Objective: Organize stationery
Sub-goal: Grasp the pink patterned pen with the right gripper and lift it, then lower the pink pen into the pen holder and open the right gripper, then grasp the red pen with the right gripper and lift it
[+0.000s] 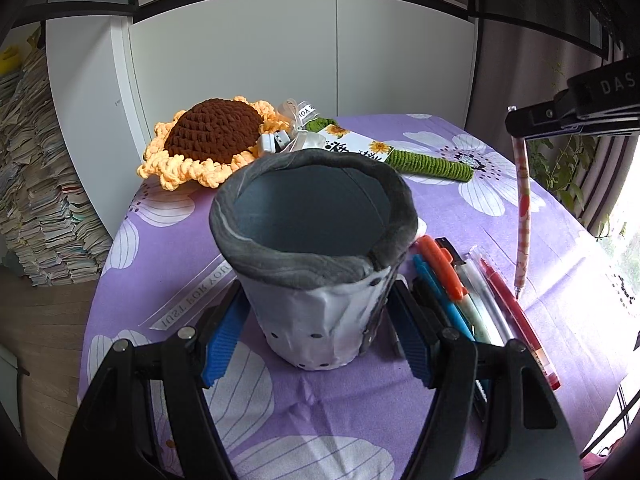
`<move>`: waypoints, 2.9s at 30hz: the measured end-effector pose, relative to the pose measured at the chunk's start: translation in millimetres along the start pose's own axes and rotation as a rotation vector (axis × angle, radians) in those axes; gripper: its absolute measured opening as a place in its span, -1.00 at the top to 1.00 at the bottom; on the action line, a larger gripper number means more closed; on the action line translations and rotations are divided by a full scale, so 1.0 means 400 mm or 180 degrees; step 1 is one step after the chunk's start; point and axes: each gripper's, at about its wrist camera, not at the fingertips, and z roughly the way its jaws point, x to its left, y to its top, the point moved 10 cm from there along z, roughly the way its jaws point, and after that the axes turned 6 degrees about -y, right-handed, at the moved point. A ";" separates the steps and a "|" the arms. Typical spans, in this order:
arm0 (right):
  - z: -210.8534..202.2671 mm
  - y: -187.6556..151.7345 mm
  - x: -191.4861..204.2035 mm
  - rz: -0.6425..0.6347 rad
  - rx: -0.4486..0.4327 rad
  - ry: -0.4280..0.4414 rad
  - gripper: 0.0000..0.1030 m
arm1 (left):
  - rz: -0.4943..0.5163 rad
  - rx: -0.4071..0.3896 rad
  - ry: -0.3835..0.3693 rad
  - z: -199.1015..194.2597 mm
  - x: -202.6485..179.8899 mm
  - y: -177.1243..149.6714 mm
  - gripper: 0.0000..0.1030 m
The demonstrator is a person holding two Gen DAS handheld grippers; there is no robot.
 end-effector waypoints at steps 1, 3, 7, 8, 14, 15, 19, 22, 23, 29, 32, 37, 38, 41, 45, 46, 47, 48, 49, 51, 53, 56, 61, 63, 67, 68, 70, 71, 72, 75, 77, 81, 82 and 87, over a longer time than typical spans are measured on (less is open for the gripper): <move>-0.023 0.005 0.006 -0.0021 -0.0081 0.0014 0.72 | 0.0001 0.0000 0.0000 0.000 0.000 0.000 -0.36; -0.063 0.015 0.022 -0.0072 -0.0215 0.0037 0.72 | 0.0003 0.0000 0.0001 -0.001 0.000 0.000 -0.36; -0.122 0.041 0.049 -0.0149 -0.0410 0.0125 0.72 | 0.0005 0.0000 -0.0001 -0.001 -0.002 0.000 -0.35; -0.140 0.048 0.056 -0.0155 -0.0471 0.0154 0.72 | 0.0004 0.0000 0.0000 -0.001 -0.002 0.000 -0.35; -0.255 0.104 0.124 -0.0209 -0.0830 0.0502 0.72 | 0.0013 0.0003 -0.0003 -0.001 -0.006 0.000 -0.35; -0.269 0.113 0.137 -0.0224 -0.0883 0.0565 0.72 | 0.0015 0.0004 -0.0003 -0.001 -0.007 0.000 -0.35; -0.302 0.139 0.198 -0.0302 -0.1035 0.0822 0.72 | 0.0016 0.0004 -0.0003 -0.001 -0.009 0.000 -0.35; -0.286 0.138 0.245 -0.0418 -0.1001 0.0943 0.72 | 0.0017 0.0004 -0.0002 -0.001 -0.009 0.000 -0.35; -0.276 0.134 0.257 -0.0442 -0.0959 0.0984 0.72 | 0.0017 0.0004 -0.0002 -0.001 -0.009 0.000 -0.35; -0.181 0.084 0.292 -0.0603 -0.0618 0.0966 0.72 | 0.0024 0.0007 -0.0001 -0.001 -0.011 -0.001 -0.35; -0.151 0.059 0.300 -0.0687 -0.0487 0.0944 0.72 | 0.0032 0.0010 0.0001 0.000 -0.012 -0.001 -0.36; -0.115 0.027 0.322 -0.0809 -0.0337 0.0923 0.72 | 0.0032 0.0009 0.0001 -0.001 -0.012 -0.001 -0.36; -0.104 0.023 0.324 -0.0821 -0.0302 0.0915 0.72 | 0.0032 0.0010 0.0001 -0.001 -0.012 -0.001 -0.36; -0.080 0.011 0.327 -0.0819 -0.0210 0.0912 0.72 | 0.0032 0.0010 0.0001 -0.001 -0.012 -0.001 -0.36; -0.066 0.001 0.323 -0.0806 -0.0148 0.0902 0.72 | 0.0034 0.0010 0.0001 -0.001 -0.012 -0.001 -0.36; -0.068 0.001 0.325 -0.0804 -0.0149 0.0905 0.72 | 0.0032 0.0010 0.0001 0.000 -0.012 -0.001 -0.36; -0.068 0.002 0.324 -0.0802 -0.0154 0.0905 0.72 | 0.0032 0.0010 0.0001 0.000 -0.012 -0.001 -0.36; -0.071 0.003 0.324 -0.0790 -0.0166 0.0920 0.72 | 0.0032 0.0010 0.0001 -0.001 -0.013 -0.001 -0.36; -0.073 0.002 0.322 -0.0780 -0.0165 0.0936 0.72 | 0.0032 0.0010 0.0001 0.000 -0.012 -0.001 -0.36; -0.081 0.003 0.314 -0.0753 -0.0164 0.0944 0.72 | 0.0033 0.0010 0.0002 -0.001 -0.013 -0.001 -0.36; -0.097 0.005 0.292 -0.0711 -0.0188 0.0930 0.72 | 0.0033 0.0011 0.0003 0.000 -0.012 0.000 -0.36; -0.123 0.000 0.237 -0.0585 -0.0265 0.0866 0.72 | 0.0040 0.0011 0.0007 0.000 -0.013 0.000 -0.36; -0.108 -0.032 0.128 -0.0357 -0.0183 0.0598 0.72 | 0.0048 0.0013 0.0008 -0.002 -0.014 -0.001 -0.36; -0.061 -0.071 0.092 -0.0291 0.0015 0.0444 0.72 | 0.0049 0.0013 0.0009 -0.002 -0.014 -0.001 -0.36; 0.048 -0.170 0.031 -0.0179 0.0518 0.0200 0.72 | 0.0051 0.0014 0.0010 0.000 -0.012 0.000 -0.36; 0.069 -0.185 0.022 -0.0155 0.0612 0.0157 0.72 | 0.0051 0.0014 0.0009 0.000 -0.012 0.000 -0.36; 0.097 -0.206 0.006 -0.0105 0.0722 0.0095 0.72 | 0.0051 0.0015 0.0009 0.000 -0.012 0.000 -0.36; 0.105 -0.213 0.001 -0.0083 0.0747 0.0081 0.72 | 0.0051 0.0015 0.0009 -0.001 -0.012 -0.001 -0.36; 0.110 -0.214 0.000 -0.0071 0.0759 0.0081 0.72 | 0.0051 0.0014 0.0009 -0.001 -0.012 -0.001 -0.36; 0.116 -0.218 0.011 -0.0116 0.0770 0.0097 0.72 | 0.0053 0.0015 0.0010 -0.001 -0.012 0.000 -0.36; 0.118 -0.221 0.022 -0.0164 0.0784 0.0111 0.72 | 0.0053 0.0015 0.0009 0.000 -0.012 0.000 -0.36; 0.133 -0.226 0.026 -0.0210 0.0827 0.0055 0.72 | 0.0055 0.0015 0.0010 -0.001 -0.012 0.000 -0.36; 0.137 -0.226 0.026 -0.0207 0.0840 0.0066 0.72 | 0.0058 0.0016 0.0009 -0.001 -0.012 0.000 -0.36; 0.154 -0.218 0.029 -0.0197 0.0876 0.0024 0.71 | 0.0065 0.0019 0.0009 -0.001 -0.012 0.000 -0.36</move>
